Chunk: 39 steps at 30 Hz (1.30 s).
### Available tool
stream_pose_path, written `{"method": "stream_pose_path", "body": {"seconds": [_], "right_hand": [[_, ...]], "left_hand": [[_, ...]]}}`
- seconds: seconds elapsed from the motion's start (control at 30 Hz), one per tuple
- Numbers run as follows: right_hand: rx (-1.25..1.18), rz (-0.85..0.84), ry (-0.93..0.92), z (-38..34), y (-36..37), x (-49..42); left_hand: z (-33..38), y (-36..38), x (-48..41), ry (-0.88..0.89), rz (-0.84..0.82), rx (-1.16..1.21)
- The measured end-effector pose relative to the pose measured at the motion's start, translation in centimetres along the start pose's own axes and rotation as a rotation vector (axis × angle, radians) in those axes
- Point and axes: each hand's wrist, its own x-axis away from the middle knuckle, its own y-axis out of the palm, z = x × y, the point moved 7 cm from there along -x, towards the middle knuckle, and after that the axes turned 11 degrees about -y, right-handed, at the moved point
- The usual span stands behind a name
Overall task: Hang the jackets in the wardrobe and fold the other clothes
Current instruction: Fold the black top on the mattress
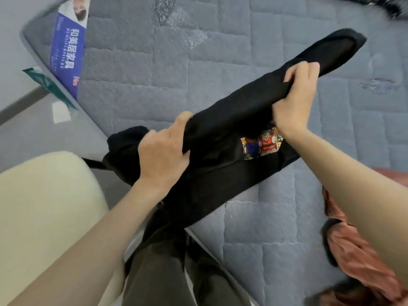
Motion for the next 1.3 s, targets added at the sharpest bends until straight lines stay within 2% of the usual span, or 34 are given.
{"method": "stream_pose_path", "body": {"seconds": [0.07, 0.13, 0.2, 0.27, 0.3, 0.33, 0.37, 0.43, 0.5, 0.53, 0.6, 0.67, 0.73, 0.8, 0.87, 0.93, 1.0, 1.17, 1.23, 1.3], "right_hand": [[0.019, 0.092, 0.091, 1.7, -2.1, 4.4], [0.032, 0.135, 0.238, 4.1, -3.8, 9.4], [0.107, 0.064, 0.403, 6.9, -4.7, 14.4], [0.227, -0.116, 0.602, 10.2, -5.1, 19.1], [0.234, -0.141, 0.757, 11.9, -5.6, 21.3], [0.197, -0.103, 0.92, 12.9, -6.2, 23.1], [0.135, -0.03, 1.041, 13.3, -6.6, 24.4], [-0.001, 0.072, 1.159, 12.7, -6.3, 25.8], [-0.213, 0.034, 1.263, 10.9, -3.9, 26.6], [-0.35, 0.004, 1.332, 9.6, -2.3, 27.0], [-0.544, -0.027, 1.447, 7.1, 0.6, 27.4], [-0.611, 0.046, 1.508, 5.9, 2.2, 27.6], [-0.578, 0.163, 1.535, 5.7, 3.0, 27.7], [-0.367, 0.216, 1.52, 5.8, 2.4, 27.5], [-0.04, 0.199, 1.426, 5.5, 0.8, 26.6], [0.157, 0.183, 1.244, 4.7, -0.3, 24.9], [0.226, 0.091, 1.032, 3.6, 0.0, 23.1], [0.072, -0.272, 0.512, -0.9, 4.9, 18.4], [0.114, -0.37, 0.341, -2.5, 6.6, 16.8], [0.267, -0.45, 0.224, -3.1, 7.9, 15.5]], "left_hand": [[2.0, 1.8, 4.1, 0.031, -0.158, 0.046], [3.6, 4.5, 7.9, 0.028, -0.38, -0.043], [4.6, 7.7, 11.2, 0.048, -0.615, -0.179], [5.1, 10.5, 14.0, 0.027, -0.844, -0.139], [5.3, 11.3, 14.8, -0.02, -0.972, -0.097], [5.3, 11.5, 15.0, -0.044, -1.012, -0.06], [5.3, 11.0, 14.3, -0.049, -0.951, -0.024], [4.8, 8.5, 11.7, -0.018, -0.614, 0.069], [2.9, 6.8, 9.2, -0.001, -0.359, 0.05], [1.5, 6.9, 8.2, -0.027, -0.324, -0.005], [-2.0, 8.2, 7.2, -0.163, -0.454, -0.12], [-5.0, 9.4, 7.7, -0.307, -0.618, -0.095], [-6.6, 9.7, 8.7, -0.293, -0.663, -0.052], [-8.4, 9.2, 9.4, -0.355, -0.625, 0.009], [-10.0, 8.6, 10.5, -0.567, -0.567, 0.071], [-10.7, 7.7, 11.3, -0.796, -0.461, 0.11], [-11.1, 7.1, 11.3, -0.93, -0.384, 0.096], [-11.2, 8.1, 8.7, -0.884, -0.561, 0.119], [-11.1, 8.8, 8.2, -0.879, -0.638, 0.142], [-11.0, 9.3, 7.9, -0.923, -0.666, 0.293]]}}
